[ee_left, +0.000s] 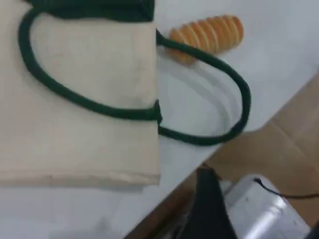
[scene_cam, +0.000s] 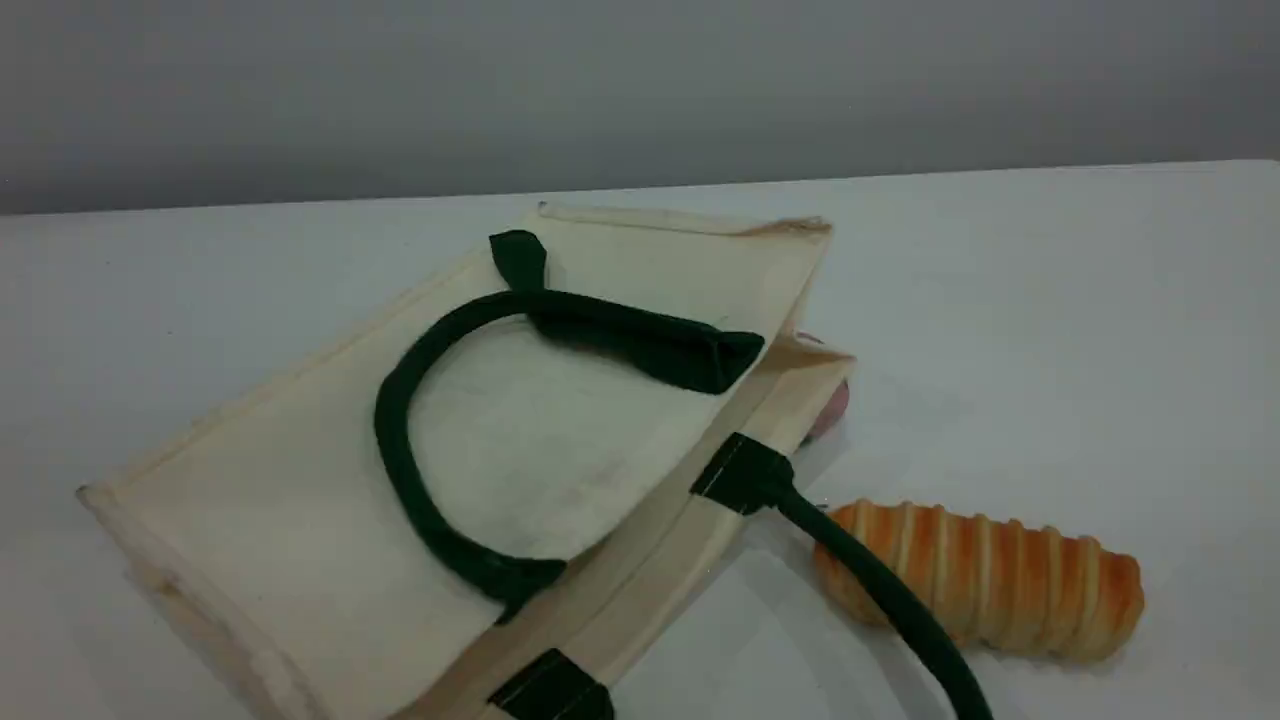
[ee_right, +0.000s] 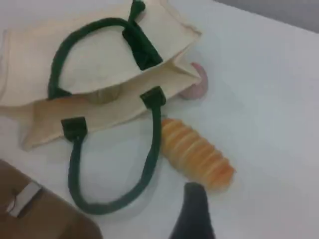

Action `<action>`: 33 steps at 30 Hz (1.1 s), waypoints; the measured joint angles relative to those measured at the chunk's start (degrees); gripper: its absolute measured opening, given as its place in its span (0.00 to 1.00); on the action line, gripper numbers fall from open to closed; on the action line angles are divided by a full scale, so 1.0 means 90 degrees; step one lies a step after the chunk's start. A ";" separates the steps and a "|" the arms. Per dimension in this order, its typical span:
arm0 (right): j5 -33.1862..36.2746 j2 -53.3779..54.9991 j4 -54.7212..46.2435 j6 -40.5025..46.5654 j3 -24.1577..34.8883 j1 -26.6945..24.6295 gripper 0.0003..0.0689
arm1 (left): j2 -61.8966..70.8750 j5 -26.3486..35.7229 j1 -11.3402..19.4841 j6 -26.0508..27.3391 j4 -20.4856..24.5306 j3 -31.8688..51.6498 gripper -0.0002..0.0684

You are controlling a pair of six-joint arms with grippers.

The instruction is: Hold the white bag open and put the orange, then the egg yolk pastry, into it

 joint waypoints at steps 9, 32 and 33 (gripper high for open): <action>0.0006 0.0000 0.0000 0.0000 -0.0006 0.0000 0.76 | -0.2212 -0.0267 0.0011 -0.0708 0.0806 0.1557 0.71; 0.0011 0.0000 0.0032 0.0000 -0.0006 -0.2040 0.76 | -0.4039 -0.0063 0.0011 -0.1683 0.2330 0.2343 0.71; 0.0011 0.0000 0.0032 0.0000 -0.0006 -0.2413 0.76 | -0.4039 -0.0063 0.0011 -0.1683 0.2330 0.2343 0.71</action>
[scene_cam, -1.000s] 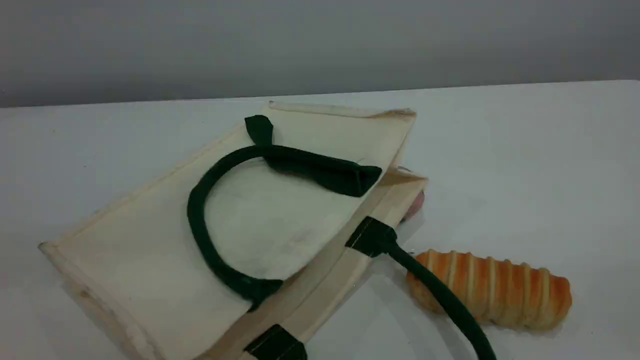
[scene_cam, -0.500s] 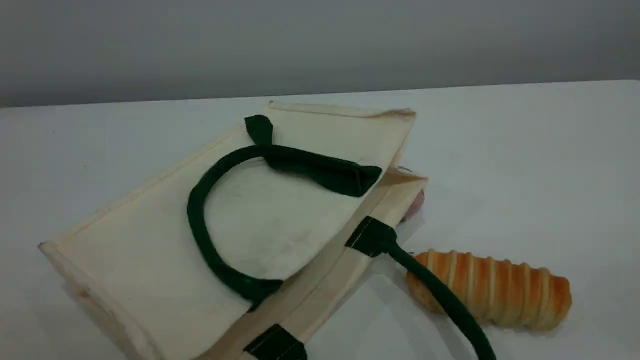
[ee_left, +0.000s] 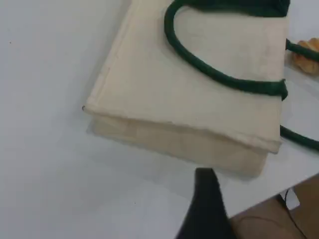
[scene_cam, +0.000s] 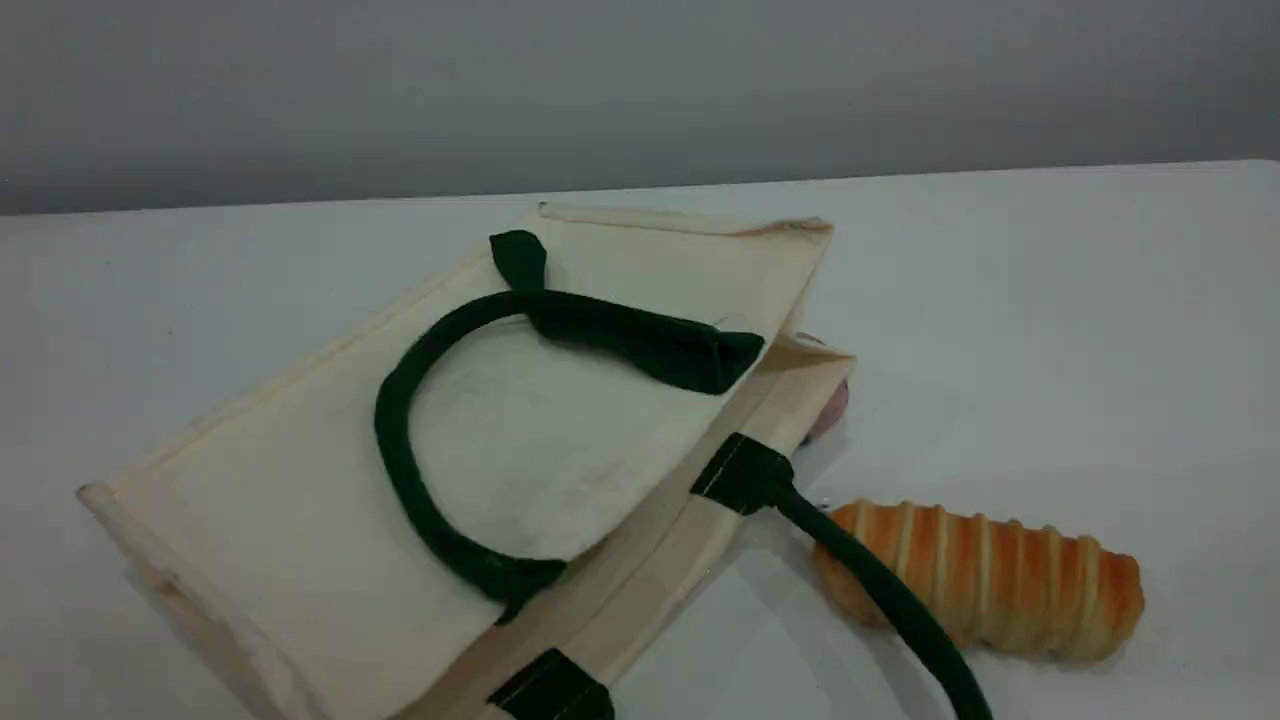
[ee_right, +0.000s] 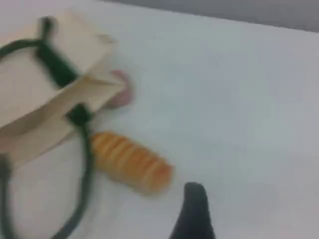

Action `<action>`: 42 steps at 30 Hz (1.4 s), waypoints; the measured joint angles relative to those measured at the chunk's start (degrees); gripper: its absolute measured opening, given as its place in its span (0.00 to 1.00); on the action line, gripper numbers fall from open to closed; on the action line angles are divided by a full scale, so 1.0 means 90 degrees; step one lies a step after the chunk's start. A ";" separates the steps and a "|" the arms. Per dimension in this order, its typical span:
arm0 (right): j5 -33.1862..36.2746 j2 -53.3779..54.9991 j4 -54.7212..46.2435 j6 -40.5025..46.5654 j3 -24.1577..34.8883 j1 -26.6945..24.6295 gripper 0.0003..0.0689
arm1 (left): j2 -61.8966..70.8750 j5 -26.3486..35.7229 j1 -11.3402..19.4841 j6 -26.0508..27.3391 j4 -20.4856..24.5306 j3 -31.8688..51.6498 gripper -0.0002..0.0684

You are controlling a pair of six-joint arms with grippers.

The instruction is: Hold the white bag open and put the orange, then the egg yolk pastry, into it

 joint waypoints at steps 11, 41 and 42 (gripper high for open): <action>0.0019 -0.0585 0.0000 0.0000 -0.0007 -0.1771 0.76 | 0.0006 0.0000 0.0682 0.0017 -0.0004 -0.0004 0.71; 0.0004 -0.0573 0.0012 0.0006 -0.0007 -0.1770 0.76 | -0.0724 0.0001 0.2370 0.0017 -0.0004 -0.0012 0.71; 0.0004 -0.0573 0.0012 0.0006 -0.0007 -0.1770 0.76 | -0.0724 0.0001 0.2370 0.0017 -0.0004 -0.0006 0.71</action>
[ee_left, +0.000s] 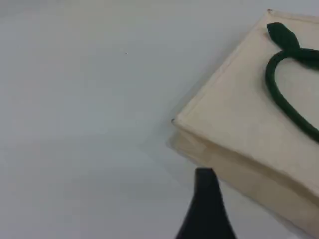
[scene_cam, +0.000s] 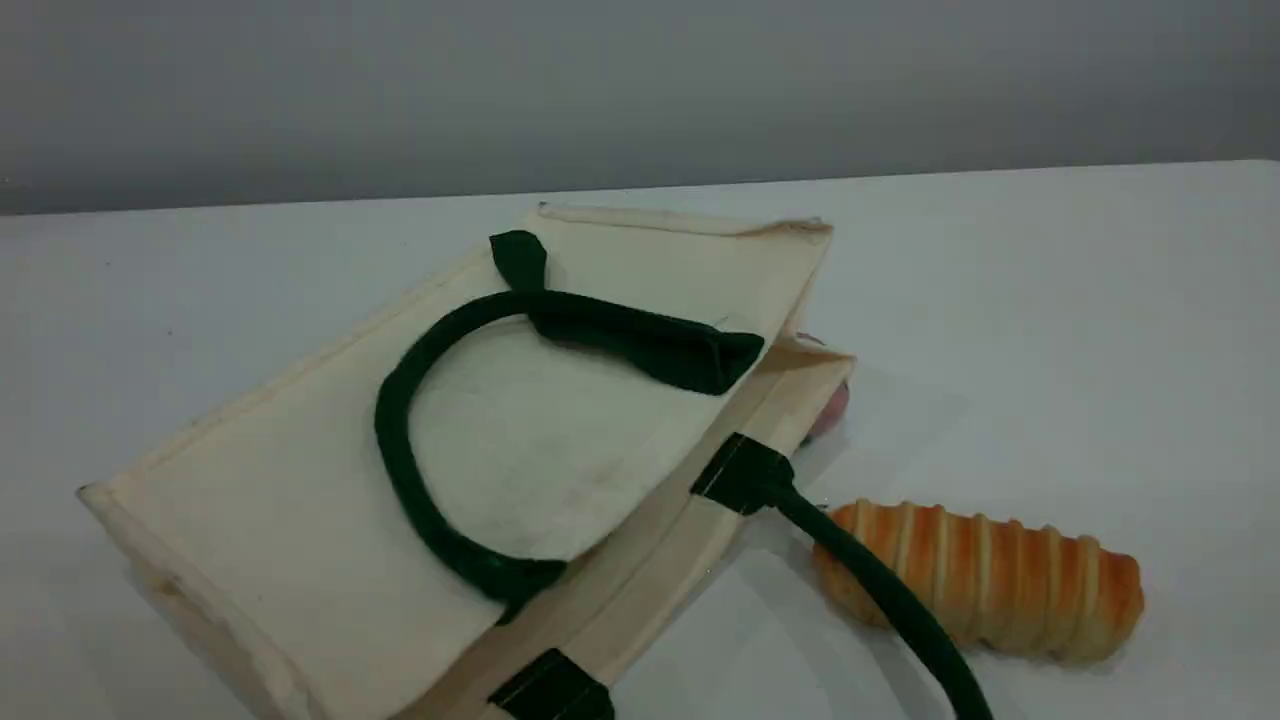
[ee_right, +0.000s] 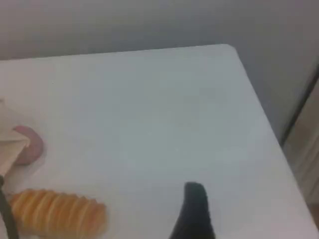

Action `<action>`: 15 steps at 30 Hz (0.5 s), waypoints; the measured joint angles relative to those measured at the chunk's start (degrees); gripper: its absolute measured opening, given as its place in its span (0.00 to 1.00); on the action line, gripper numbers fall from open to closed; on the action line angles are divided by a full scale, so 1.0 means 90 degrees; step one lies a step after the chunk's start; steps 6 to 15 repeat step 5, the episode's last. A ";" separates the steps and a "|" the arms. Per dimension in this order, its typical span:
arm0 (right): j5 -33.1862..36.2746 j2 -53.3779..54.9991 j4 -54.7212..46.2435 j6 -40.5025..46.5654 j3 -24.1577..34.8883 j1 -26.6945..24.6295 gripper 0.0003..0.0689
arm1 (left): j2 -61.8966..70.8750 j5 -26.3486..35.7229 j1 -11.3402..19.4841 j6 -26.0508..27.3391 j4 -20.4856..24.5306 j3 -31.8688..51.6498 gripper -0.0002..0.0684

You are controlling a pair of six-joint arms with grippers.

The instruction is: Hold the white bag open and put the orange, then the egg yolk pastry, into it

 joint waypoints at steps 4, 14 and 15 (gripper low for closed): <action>0.0000 0.0000 0.0000 0.0000 0.0000 0.0000 0.76 | 0.0000 0.0000 0.0000 0.0000 0.0000 0.0000 0.71; 0.0000 0.0000 0.0000 0.0000 0.0000 0.0000 0.76 | 0.0000 0.0000 0.0000 0.0000 0.0000 0.0000 0.71; 0.0000 0.0000 0.0000 0.0000 0.0000 0.0000 0.76 | 0.0000 0.0000 0.0000 0.0000 0.0000 0.0000 0.71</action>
